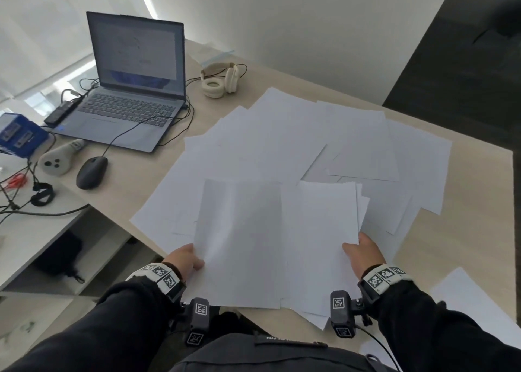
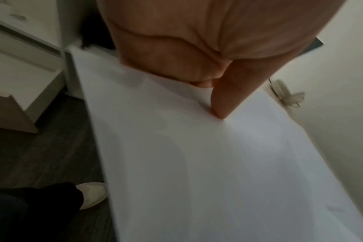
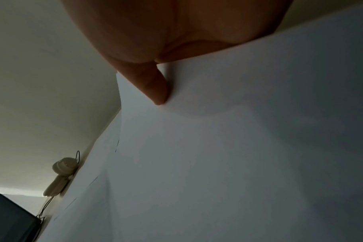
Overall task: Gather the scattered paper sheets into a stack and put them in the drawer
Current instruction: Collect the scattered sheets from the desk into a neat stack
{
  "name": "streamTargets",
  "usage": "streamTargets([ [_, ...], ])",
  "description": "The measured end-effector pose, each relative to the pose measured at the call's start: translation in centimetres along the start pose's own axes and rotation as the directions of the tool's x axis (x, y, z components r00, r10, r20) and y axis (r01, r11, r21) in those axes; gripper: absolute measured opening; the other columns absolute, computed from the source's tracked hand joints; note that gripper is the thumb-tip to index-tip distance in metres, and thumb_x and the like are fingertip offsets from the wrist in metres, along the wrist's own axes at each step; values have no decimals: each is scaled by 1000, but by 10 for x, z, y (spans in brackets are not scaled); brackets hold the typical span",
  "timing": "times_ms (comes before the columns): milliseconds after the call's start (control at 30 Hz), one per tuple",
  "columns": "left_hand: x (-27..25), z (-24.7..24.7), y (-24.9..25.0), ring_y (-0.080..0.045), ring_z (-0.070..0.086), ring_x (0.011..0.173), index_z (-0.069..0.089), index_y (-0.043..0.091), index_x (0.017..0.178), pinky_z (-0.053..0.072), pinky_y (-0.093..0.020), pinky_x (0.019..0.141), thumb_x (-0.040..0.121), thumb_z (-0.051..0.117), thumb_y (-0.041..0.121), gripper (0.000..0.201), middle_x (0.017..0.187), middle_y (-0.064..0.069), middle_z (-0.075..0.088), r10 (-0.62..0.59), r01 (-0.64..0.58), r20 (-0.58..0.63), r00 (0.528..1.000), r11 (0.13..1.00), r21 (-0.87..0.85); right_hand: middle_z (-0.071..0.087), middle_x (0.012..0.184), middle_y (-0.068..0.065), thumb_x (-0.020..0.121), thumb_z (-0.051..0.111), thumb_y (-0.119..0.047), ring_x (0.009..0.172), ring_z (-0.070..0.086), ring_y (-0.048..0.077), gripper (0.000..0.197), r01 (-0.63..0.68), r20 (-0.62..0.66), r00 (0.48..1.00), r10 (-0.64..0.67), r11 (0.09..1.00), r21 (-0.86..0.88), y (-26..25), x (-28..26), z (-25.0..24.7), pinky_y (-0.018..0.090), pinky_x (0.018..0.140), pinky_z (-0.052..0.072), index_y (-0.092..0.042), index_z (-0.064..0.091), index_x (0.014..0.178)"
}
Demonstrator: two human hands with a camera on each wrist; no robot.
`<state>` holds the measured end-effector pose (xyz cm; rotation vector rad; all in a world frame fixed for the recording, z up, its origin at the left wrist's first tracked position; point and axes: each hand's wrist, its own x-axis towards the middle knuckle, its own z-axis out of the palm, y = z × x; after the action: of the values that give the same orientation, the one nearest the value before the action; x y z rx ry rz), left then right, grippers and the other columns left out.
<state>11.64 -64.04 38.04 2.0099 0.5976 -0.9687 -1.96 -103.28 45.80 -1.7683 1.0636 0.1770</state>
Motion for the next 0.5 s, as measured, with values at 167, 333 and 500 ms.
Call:
streamTargets([
  [167, -56, 31, 47, -36, 66, 95, 68, 13, 100, 56, -46, 88, 71, 55, -6, 37, 97, -16, 70, 124, -129, 33, 992, 960, 249, 68, 95, 4, 90, 54, -5, 85, 64, 24, 19, -12, 81, 997, 8, 999, 46, 6, -3, 1, 30, 74, 50, -13, 61, 106],
  [333, -83, 56, 78, -25, 63, 89, 61, 20, 102, 51, -30, 80, 83, 57, 9, 22, 96, -3, 66, 200, -210, 67, 977, 887, 412, 69, 96, 0, 93, 54, -9, 90, 66, 25, 20, -24, 90, 996, 7, 983, 181, 9, -6, 0, 35, 83, 53, -16, 62, 110],
  [500, -95, 83, 99, -21, 64, 90, 60, 23, 114, 47, -24, 74, 86, 54, 16, 29, 99, 1, 67, 268, -312, 160, 950, 850, 426, 73, 101, 6, 91, 64, -29, 97, 68, 29, 9, -119, 101, 991, 87, 918, 377, 18, -3, 5, 44, 95, 51, -21, 67, 95],
])
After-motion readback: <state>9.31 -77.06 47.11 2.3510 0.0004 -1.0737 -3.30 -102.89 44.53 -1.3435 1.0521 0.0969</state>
